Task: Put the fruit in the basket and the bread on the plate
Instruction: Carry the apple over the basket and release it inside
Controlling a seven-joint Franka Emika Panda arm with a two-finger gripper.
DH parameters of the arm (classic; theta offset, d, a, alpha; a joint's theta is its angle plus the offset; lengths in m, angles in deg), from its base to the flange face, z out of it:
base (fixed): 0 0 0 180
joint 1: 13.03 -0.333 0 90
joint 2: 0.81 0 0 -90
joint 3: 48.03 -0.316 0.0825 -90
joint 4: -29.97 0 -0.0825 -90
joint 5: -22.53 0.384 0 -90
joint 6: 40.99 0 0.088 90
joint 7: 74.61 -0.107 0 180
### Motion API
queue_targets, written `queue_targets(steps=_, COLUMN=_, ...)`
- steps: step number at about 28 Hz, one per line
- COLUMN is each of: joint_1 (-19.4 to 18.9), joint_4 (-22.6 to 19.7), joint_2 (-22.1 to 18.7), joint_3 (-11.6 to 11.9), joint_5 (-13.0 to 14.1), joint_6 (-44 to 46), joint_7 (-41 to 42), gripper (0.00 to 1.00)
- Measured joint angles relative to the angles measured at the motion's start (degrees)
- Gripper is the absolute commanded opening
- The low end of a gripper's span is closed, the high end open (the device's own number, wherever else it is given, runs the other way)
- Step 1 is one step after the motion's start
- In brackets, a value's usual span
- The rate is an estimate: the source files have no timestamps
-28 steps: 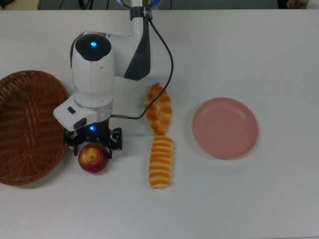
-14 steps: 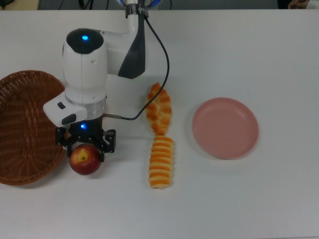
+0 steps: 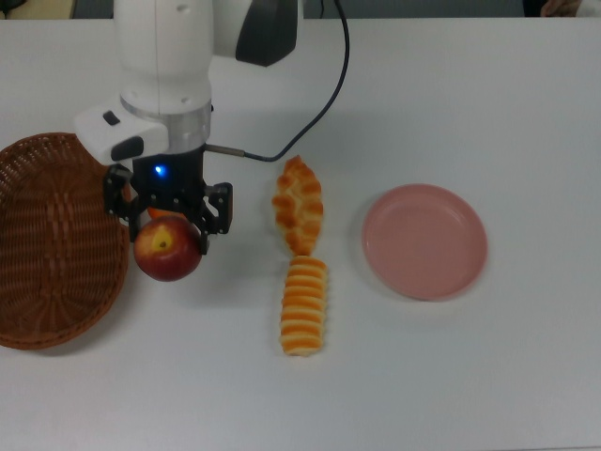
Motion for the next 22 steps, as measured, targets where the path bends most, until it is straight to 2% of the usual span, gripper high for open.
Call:
queue_targets(steps=12, joint_1=4.77, joint_4=-0.33, joint_2=-4.08, joint_3=0.91, joint_5=-0.01, joint_6=4.91, joint_7=0.10, gripper=0.30)
queue_targets(steps=16, joint_1=5.74, joint_4=-1.43, joint_2=-3.56, joint_3=0.93, joint_5=-0.02, joint_6=5.10, joint_7=0.11, gripper=0.30)
queue_targets(steps=22, joint_1=6.66, joint_4=-3.30, joint_2=-0.72, joint_3=1.00, joint_5=-0.44, joint_6=5.10, joint_7=0.11, gripper=0.30)
